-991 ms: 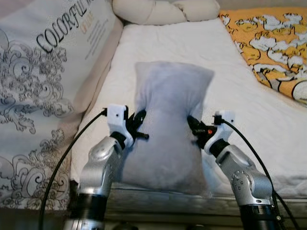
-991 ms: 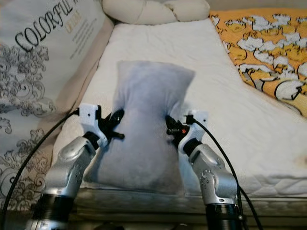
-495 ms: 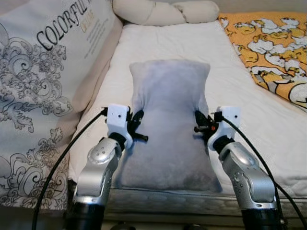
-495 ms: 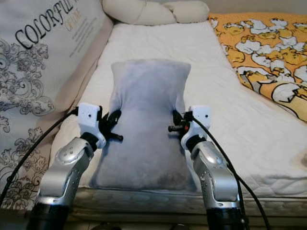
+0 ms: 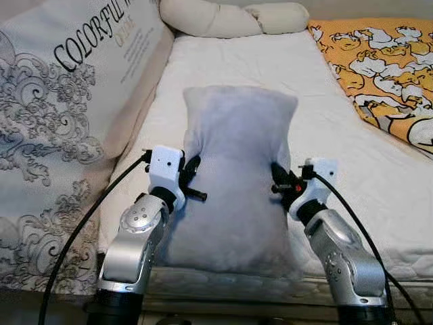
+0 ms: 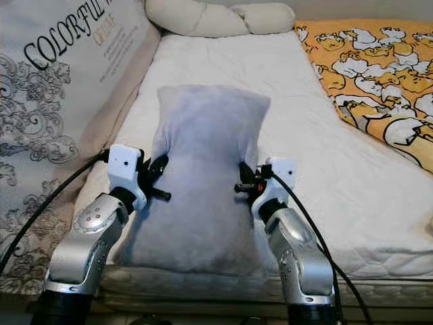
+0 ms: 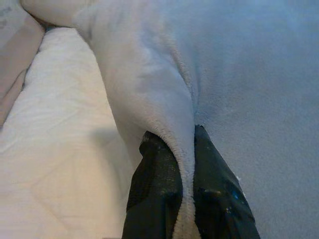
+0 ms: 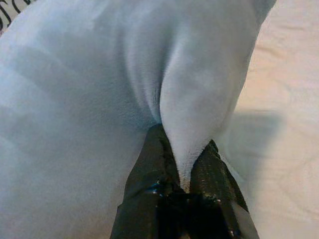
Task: Clean up the room
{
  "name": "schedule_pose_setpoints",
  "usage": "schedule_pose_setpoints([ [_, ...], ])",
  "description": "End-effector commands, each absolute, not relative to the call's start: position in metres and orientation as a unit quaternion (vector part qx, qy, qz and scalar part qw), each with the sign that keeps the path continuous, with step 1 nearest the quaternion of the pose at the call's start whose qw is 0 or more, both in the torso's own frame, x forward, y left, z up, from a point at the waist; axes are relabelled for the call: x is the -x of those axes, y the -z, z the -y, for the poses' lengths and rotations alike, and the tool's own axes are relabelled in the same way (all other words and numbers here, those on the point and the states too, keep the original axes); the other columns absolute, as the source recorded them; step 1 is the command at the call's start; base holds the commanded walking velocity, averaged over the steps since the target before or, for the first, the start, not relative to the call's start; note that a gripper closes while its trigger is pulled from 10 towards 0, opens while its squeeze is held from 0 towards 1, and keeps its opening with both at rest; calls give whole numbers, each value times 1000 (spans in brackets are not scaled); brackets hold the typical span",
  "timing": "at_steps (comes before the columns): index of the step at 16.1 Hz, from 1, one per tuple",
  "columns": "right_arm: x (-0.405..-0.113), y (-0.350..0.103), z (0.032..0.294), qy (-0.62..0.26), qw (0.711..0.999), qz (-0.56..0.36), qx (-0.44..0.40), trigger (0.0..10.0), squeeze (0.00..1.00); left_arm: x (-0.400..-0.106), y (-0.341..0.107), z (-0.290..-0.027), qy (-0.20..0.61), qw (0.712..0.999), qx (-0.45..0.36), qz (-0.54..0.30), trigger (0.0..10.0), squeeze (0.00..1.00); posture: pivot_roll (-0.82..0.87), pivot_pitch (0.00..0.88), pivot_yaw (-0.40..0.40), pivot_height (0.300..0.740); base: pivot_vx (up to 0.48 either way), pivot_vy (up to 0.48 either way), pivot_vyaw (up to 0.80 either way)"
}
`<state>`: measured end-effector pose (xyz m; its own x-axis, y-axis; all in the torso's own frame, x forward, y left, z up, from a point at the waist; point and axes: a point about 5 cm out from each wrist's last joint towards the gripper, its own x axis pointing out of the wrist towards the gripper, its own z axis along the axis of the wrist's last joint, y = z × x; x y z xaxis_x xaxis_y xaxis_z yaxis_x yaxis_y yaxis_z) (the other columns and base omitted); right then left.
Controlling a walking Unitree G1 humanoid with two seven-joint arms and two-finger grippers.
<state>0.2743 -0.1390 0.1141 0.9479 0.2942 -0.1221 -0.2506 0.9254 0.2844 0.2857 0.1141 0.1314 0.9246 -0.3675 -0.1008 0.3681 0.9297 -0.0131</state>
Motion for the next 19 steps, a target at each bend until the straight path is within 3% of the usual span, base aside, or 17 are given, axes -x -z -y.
schedule_pose_setpoints([
  [1, -275, -124, 141, -136, 980, -61, -135, 10000, 0, -286, -137, -121, 172, 984, -16, -41, 10000, 0, -14, 0, 62, 740, 0, 337, 0],
  [17, -285, -129, 143, -133, 980, -67, -129, 10000, 0, -292, -138, -121, 174, 983, -26, -43, 10000, 0, -9, 0, 57, 740, 0, 335, 0],
  [19, -284, -129, 144, -135, 979, -67, -135, 10000, 0, -291, -138, -121, 165, 985, -11, -44, 10000, 0, -5, 0, 56, 740, 0, 0, 0],
])
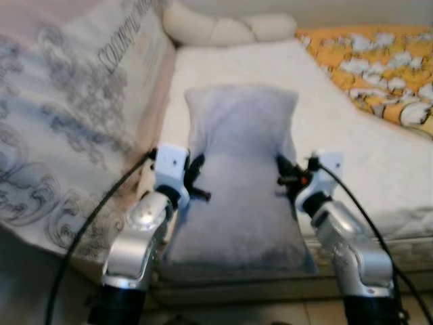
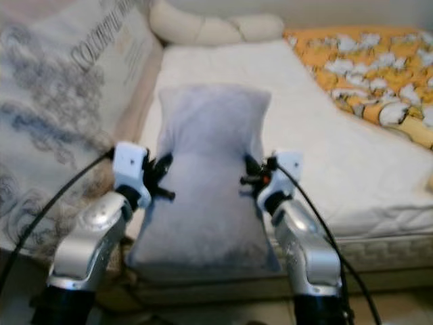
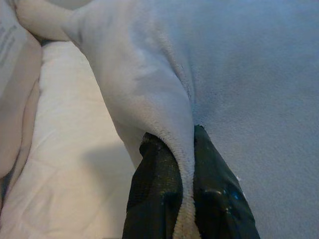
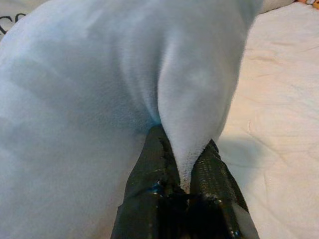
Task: Clean up the room
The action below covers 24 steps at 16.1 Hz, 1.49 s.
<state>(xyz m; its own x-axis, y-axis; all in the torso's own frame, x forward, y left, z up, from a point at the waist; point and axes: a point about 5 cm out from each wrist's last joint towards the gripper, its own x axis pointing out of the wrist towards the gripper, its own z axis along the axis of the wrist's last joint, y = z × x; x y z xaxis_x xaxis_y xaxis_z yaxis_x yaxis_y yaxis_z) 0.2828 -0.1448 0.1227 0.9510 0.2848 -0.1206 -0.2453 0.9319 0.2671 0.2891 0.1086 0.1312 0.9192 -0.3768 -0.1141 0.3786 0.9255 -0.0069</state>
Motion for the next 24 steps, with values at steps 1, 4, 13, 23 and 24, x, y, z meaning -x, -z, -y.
schedule_pose_setpoints([
  [1, -284, -128, 144, -136, 979, -69, -139, 10000, 0, -291, -139, -121, 164, 986, -9, -43, 10000, 0, -3, 0, 53, 740, 0, 0, 0],
  [4, -284, -127, 139, -149, 975, -77, -147, 10000, 0, -291, -140, -125, 162, 986, -25, -37, 10000, 0, 5, 0, 49, 740, 0, 0, 0],
  [13, -291, -124, 140, -143, 977, -90, -128, 10000, 0, -293, -143, -130, 154, 987, -36, -40, 10000, 0, 17, 0, 46, 740, 264, 0, 197],
  [23, -291, -120, 134, -154, 975, -99, -128, 10000, 0, -292, -143, -131, 159, 985, -40, -45, 10000, 0, 30, 0, 44, 740, 266, 0, 0],
  [24, -291, -120, 131, -165, 975, -100, -110, 10000, 0, -292, -143, -132, 159, 985, -40, -46, 10000, 0, 32, 0, 43, 740, 266, 0, 0],
])
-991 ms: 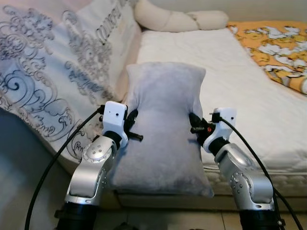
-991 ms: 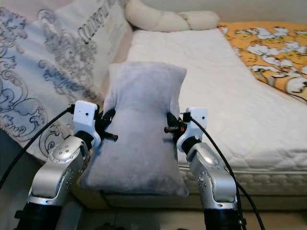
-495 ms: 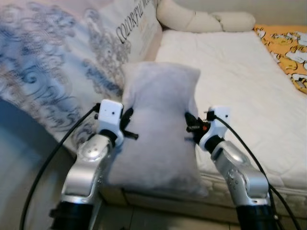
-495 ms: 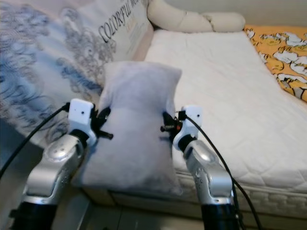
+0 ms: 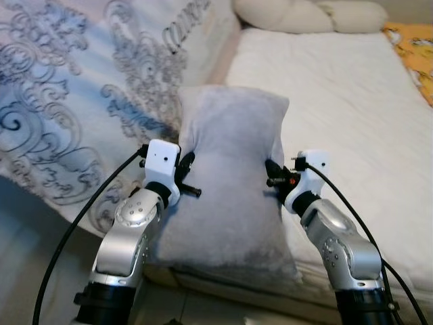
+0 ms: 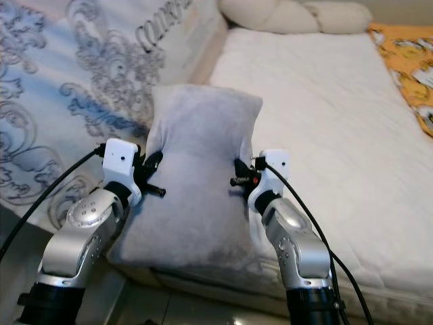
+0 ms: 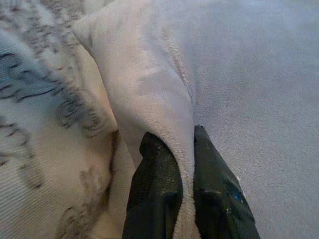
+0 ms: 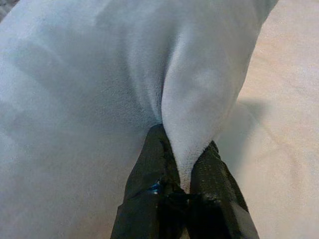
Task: Clean up the room
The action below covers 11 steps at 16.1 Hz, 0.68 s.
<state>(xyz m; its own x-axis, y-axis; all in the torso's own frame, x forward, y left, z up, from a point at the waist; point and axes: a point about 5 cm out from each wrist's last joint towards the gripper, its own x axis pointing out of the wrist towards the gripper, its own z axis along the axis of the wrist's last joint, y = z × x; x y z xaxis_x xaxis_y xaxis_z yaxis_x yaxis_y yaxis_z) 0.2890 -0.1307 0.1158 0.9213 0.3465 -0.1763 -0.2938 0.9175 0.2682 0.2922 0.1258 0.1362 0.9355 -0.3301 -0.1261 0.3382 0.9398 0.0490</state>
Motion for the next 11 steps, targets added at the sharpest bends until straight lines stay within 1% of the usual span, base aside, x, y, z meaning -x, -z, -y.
schedule_pose_setpoints([
  [1, -290, -119, 128, -172, 974, -106, -103, 10000, 0, -292, -143, -132, 159, 985, -40, -46, 10000, 0, 34, 0, 41, 740, 266, 0, 650],
  [4, -288, -120, 122, -190, 970, -99, -113, 10000, 0, -291, -143, -133, 158, 986, -39, -47, 10000, 0, 37, 0, 39, 740, 268, 0, 754],
  [11, -286, -117, 123, -183, 969, -103, -130, 10000, 0, -291, -143, -132, 177, 982, -50, -50, 10000, 0, 32, 0, 64, 740, 267, 0, 0],
])
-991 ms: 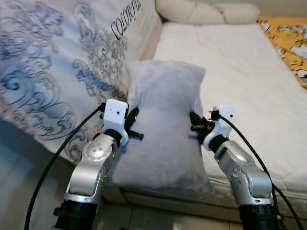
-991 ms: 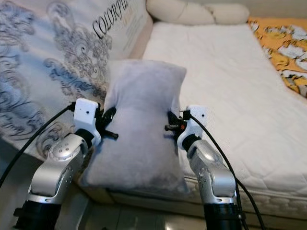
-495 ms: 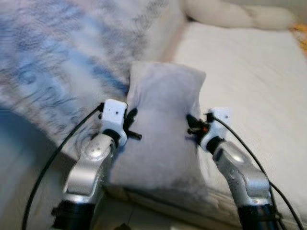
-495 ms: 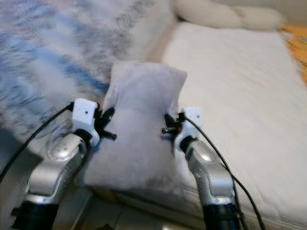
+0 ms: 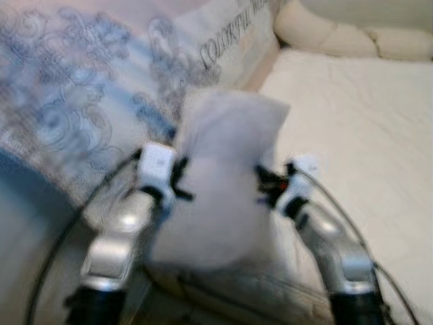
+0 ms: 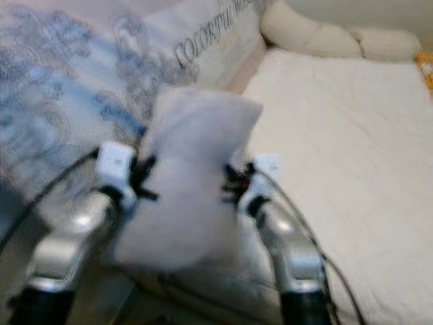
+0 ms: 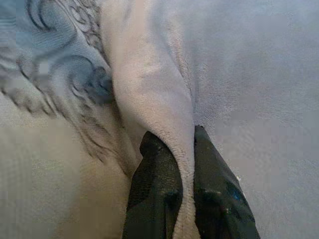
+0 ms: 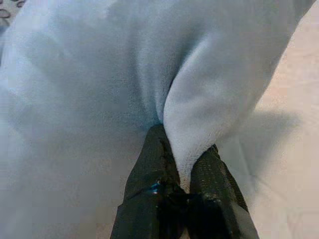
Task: Clean up the room
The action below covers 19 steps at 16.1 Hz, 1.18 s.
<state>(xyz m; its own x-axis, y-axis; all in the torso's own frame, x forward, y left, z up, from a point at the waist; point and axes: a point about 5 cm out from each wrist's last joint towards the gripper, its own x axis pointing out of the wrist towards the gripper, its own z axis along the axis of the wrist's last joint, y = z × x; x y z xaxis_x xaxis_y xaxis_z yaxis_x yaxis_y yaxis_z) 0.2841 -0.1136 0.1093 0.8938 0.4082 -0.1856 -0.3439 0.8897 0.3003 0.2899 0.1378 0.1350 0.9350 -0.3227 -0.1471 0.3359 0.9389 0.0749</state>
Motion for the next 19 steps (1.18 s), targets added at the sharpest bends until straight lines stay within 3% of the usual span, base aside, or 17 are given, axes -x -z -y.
schedule_pose_setpoints([
  [1, -285, -116, 122, -183, 969, -103, -130, 10000, 0, -291, -143, -132, 179, 981, -52, -51, 10000, 0, 32, 0, 66, 740, 266, 0, -638],
  [10, -288, -113, 123, -168, 970, -102, -145, 10000, 0, -295, -142, -138, 188, 978, -75, -55, 10000, 0, 27, 0, 94, 740, 59, 0, 0],
  [15, -302, -109, 129, -119, 977, -116, -136, 10000, 0, -317, -144, -132, 233, 964, -115, -61, 10000, 0, 12, 0, 103, 740, 0, 0, 0],
  [19, -312, -96, 135, -63, 978, -145, -134, 10000, 0, -349, -147, -112, 277, 948, -143, -65, 10000, 0, 5, 0, 101, 740, 0, 0, 0],
])
